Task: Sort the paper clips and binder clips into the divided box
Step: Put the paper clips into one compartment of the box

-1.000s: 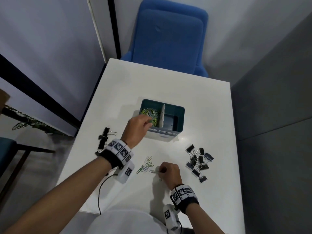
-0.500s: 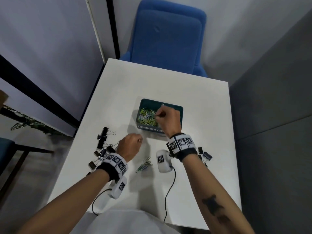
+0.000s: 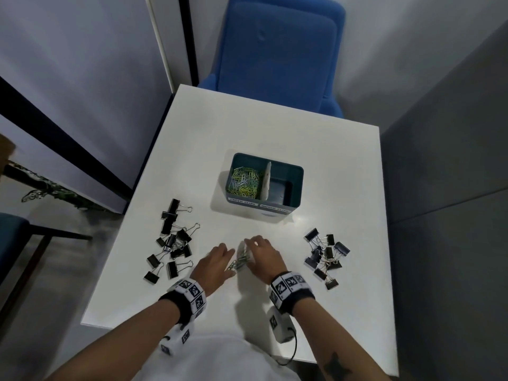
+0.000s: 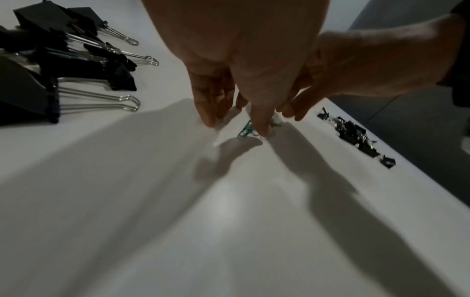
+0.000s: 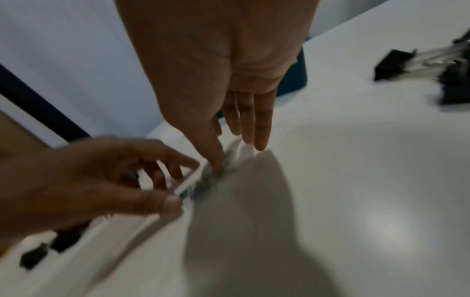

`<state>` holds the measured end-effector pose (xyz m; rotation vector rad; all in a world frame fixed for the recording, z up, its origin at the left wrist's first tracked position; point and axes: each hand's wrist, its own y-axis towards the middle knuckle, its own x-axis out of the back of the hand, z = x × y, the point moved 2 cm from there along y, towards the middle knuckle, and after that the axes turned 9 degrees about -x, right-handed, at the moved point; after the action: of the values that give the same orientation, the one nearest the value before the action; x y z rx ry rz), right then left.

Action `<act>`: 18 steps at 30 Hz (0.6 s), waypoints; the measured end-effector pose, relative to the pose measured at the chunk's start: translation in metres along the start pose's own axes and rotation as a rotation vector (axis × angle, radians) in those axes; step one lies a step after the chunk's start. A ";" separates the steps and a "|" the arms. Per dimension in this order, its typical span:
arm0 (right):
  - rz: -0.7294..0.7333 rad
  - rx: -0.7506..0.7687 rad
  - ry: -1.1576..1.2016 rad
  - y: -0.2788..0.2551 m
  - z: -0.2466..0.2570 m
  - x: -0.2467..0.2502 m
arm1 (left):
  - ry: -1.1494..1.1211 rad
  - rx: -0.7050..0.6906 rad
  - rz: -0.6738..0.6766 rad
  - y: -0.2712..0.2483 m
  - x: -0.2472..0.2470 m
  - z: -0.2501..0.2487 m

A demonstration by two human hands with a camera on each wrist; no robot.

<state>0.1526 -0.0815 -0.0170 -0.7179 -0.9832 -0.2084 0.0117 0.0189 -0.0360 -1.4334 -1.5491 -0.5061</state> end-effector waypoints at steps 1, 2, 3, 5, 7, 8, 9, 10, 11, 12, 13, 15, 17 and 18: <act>-0.008 0.021 -0.028 -0.004 -0.002 -0.008 | 0.019 -0.020 -0.005 -0.001 -0.001 0.000; -0.025 0.042 -0.045 -0.007 -0.003 -0.014 | 0.044 -0.034 0.001 -0.002 0.000 -0.003; -0.048 0.057 -0.053 -0.009 -0.003 -0.020 | 0.081 -0.051 0.015 -0.002 0.001 -0.006; -0.091 0.077 -0.042 -0.012 -0.002 -0.029 | 0.230 -0.107 0.054 0.000 -0.004 -0.012; -0.127 0.102 -0.037 -0.013 0.001 -0.036 | 0.347 -0.137 0.097 0.002 -0.010 -0.017; -0.139 0.111 -0.041 -0.013 0.002 -0.037 | 0.349 -0.144 0.092 0.003 -0.012 -0.019; -0.151 0.114 -0.043 -0.013 0.003 -0.038 | 0.343 -0.148 0.086 0.004 -0.013 -0.019; -0.156 0.108 -0.037 -0.013 0.002 -0.039 | 0.342 -0.143 0.079 0.003 -0.012 -0.021; -0.157 0.096 -0.026 -0.013 0.002 -0.040 | 0.332 -0.140 0.073 0.003 -0.010 -0.022; -0.156 0.078 -0.016 -0.013 0.000 -0.040 | 0.314 -0.145 0.070 0.002 -0.009 -0.023; -0.153 0.054 -0.010 -0.012 -0.002 -0.041 | 0.297 -0.150 0.062 0.000 -0.007 -0.023; -0.139 0.000 -0.015 -0.011 -0.006 -0.042 | 0.274 -0.114 0.075 -0.001 -0.007 -0.019; -0.130 -0.045 -0.021 -0.011 -0.010 -0.042 | 0.227 -0.086 0.076 0.001 -0.011 -0.009; -0.122 -0.066 -0.018 -0.011 -0.012 -0.041 | 0.195 -0.073 0.072 0.003 -0.013 -0.003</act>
<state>0.1327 -0.1036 -0.0497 -0.7213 -1.0417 -0.3424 0.0136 0.0097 -0.0461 -1.4440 -1.3319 -0.6449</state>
